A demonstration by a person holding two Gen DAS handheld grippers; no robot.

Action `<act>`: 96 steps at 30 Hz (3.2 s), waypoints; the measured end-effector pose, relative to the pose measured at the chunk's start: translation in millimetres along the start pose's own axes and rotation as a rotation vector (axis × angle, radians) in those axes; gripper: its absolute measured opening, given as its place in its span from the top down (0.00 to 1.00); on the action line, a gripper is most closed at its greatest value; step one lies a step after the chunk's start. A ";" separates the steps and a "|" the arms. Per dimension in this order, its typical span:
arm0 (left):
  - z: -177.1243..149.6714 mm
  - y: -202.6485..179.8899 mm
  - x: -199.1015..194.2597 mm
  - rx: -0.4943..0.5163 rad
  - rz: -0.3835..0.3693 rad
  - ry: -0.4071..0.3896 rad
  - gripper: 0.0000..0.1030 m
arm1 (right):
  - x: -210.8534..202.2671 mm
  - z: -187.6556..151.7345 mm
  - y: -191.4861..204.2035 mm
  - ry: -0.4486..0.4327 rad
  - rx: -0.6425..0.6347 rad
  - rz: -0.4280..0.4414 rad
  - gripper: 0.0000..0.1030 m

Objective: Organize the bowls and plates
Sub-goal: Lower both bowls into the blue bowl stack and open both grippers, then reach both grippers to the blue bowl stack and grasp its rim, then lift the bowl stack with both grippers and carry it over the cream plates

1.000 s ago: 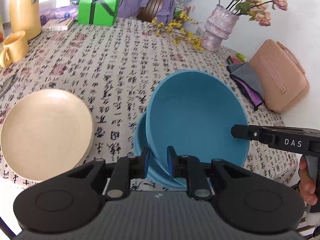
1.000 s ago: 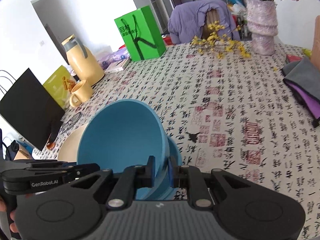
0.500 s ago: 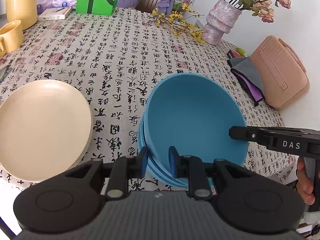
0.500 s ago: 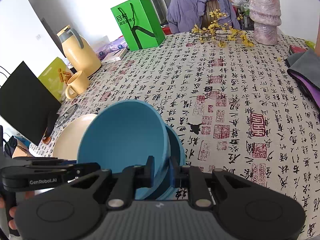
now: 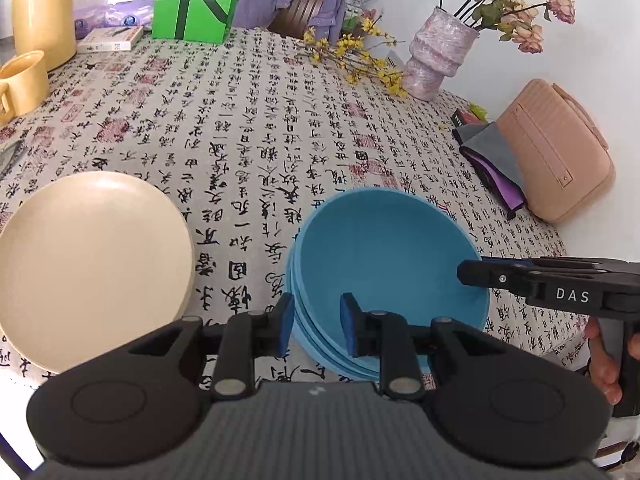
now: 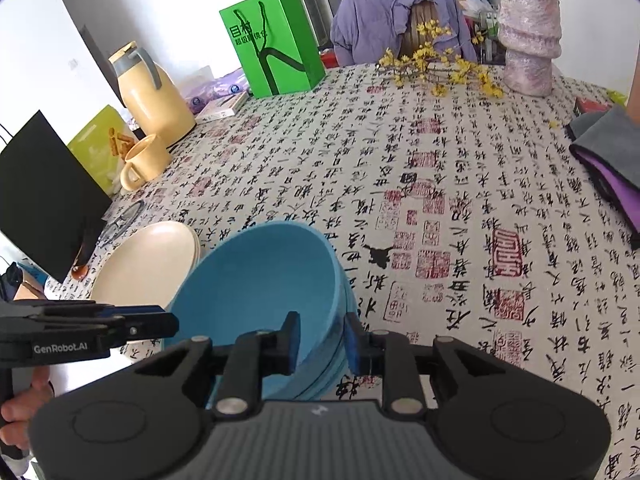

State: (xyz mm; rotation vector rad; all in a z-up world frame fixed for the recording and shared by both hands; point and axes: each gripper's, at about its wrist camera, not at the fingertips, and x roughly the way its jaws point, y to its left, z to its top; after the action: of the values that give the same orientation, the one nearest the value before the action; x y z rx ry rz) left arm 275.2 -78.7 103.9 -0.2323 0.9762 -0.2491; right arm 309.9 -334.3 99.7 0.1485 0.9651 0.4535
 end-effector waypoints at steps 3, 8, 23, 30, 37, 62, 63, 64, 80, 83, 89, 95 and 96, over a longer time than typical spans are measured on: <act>-1.7 0.0 -8.1 0.015 0.013 -0.033 0.75 | -6.4 -2.4 3.6 -0.017 -0.013 -0.009 0.77; -15.1 -0.7 -28.9 0.091 0.056 -0.134 0.68 | -28.1 -13.7 20.0 -0.108 -0.054 -0.017 0.70; -147.2 17.8 -83.5 0.262 0.303 -0.624 0.18 | -53.2 -140.5 108.0 -0.562 -0.261 -0.085 0.29; -210.9 43.1 -88.8 0.199 0.346 -0.667 0.07 | -35.7 -234.4 128.4 -0.686 -0.223 -0.125 0.26; -236.5 60.2 -81.5 0.214 0.337 -0.600 0.04 | -11.7 -263.0 126.7 -0.614 -0.130 -0.123 0.17; -190.7 41.4 -65.3 0.220 0.269 -0.563 0.03 | -26.6 -227.3 100.8 -0.691 -0.084 -0.173 0.16; -182.3 37.3 -64.2 0.223 0.253 -0.562 0.03 | -30.0 -220.2 96.6 -0.701 -0.079 -0.171 0.16; -173.4 33.7 -63.2 0.223 0.229 -0.557 0.03 | -33.5 -213.1 92.4 -0.714 -0.072 -0.171 0.16; -31.4 13.7 25.5 0.070 -0.078 -0.289 0.25 | 15.3 -76.8 -6.5 -0.491 0.170 -0.003 0.17; -19.2 28.1 48.9 -0.009 -0.134 -0.186 0.30 | 38.9 -65.3 -24.2 -0.375 0.227 0.091 0.26; -14.2 47.3 75.0 -0.088 -0.194 -0.092 0.37 | 80.5 -66.2 -57.8 -0.226 0.358 0.226 0.30; -15.7 51.7 88.8 -0.104 -0.214 -0.040 0.47 | 95.3 -69.4 -68.8 -0.182 0.439 0.354 0.35; -15.5 51.9 89.5 -0.104 -0.216 -0.038 0.48 | 95.6 -69.0 -68.1 -0.178 0.436 0.350 0.36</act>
State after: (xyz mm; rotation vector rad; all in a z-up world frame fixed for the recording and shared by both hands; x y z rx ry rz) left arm 315.6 -58.6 9.5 -0.4374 0.9273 -0.3908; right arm 320.5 -359.0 -33.8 0.7493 0.8523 0.5341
